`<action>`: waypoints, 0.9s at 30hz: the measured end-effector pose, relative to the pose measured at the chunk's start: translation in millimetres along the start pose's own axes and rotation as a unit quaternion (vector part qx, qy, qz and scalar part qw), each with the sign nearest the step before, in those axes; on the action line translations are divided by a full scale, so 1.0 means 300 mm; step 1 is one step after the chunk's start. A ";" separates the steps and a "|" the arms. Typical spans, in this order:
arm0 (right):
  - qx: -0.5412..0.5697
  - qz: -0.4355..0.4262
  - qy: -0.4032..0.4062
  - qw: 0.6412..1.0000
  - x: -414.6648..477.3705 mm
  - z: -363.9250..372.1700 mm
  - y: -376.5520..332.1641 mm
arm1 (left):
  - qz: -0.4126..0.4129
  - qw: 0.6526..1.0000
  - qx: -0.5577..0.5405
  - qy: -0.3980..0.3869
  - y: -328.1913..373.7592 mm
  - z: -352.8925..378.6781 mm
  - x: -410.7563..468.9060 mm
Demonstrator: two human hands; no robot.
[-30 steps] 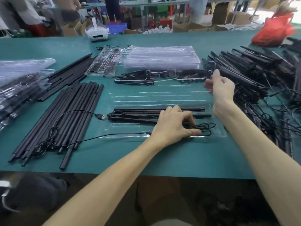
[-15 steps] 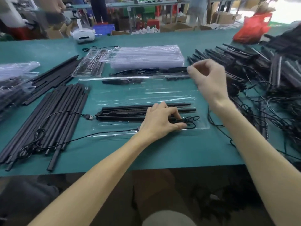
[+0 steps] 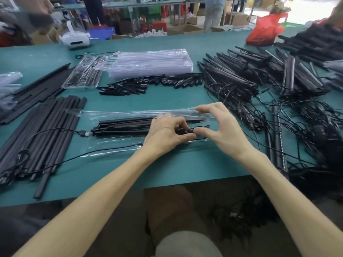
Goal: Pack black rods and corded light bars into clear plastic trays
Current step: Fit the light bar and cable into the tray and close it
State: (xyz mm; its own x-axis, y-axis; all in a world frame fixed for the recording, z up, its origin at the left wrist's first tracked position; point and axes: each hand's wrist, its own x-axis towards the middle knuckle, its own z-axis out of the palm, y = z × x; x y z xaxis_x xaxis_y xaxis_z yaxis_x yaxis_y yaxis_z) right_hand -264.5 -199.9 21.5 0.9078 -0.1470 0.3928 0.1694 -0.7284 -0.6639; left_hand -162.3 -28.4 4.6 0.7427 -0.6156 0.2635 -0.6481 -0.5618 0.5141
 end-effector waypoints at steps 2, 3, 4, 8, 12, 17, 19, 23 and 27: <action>-0.014 -0.003 0.010 1.000 0.006 0.005 0.000 | -0.004 1.000 0.002 -0.003 0.005 -0.002 -0.001; -0.022 -0.004 0.012 1.000 0.007 0.007 0.001 | -0.002 1.000 0.000 -0.004 0.006 -0.002 0.000; -0.034 -0.005 0.012 0.999 0.006 0.010 0.001 | 0.000 1.000 -0.003 -0.004 0.005 -0.003 0.001; -0.065 -0.009 0.019 0.998 -0.006 0.025 0.003 | -0.007 0.998 -0.039 -0.042 -0.004 -0.026 0.008; -0.045 0.002 0.039 0.998 -0.014 0.035 0.007 | 0.008 0.994 -0.044 -0.102 -0.017 -0.062 0.002; -0.063 0.004 0.045 0.997 -0.017 0.041 0.010 | 0.038 0.994 -0.022 -0.097 -0.019 -0.080 -0.029; -0.063 0.004 0.045 0.997 -0.018 0.039 0.013 | 0.052 0.995 -0.020 -0.086 -0.018 -0.088 -0.048; -0.066 0.006 0.044 0.997 -0.025 0.043 0.018 | 0.065 0.992 0.000 -0.108 -0.028 -0.124 -0.105; -0.066 0.026 0.031 0.997 -0.027 0.043 0.024 | 0.045 0.974 0.039 -0.219 -0.017 -0.174 -0.162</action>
State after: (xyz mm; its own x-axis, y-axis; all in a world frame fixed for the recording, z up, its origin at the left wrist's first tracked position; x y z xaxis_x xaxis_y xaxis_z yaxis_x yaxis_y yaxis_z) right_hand -265.6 -195.3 5.5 0.8881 -0.2242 0.4012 0.0674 -0.8000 -0.5962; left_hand -186.2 33.2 31.6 0.5497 -0.8317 -0.0775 -0.7308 -0.5238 0.4376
